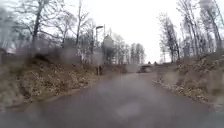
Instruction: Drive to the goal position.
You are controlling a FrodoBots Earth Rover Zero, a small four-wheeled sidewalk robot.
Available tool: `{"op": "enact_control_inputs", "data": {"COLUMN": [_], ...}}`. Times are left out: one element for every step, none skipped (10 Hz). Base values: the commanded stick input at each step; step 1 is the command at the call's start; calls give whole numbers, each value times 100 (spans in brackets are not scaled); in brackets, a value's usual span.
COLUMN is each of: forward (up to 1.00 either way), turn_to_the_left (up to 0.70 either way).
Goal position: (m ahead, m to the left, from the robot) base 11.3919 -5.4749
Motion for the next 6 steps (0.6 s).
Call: {"op": "enact_control_inputs", "data": {"forward": [100,100,100,100,100,100], "turn_to_the_left": [0,0,0,0,0,0]}}
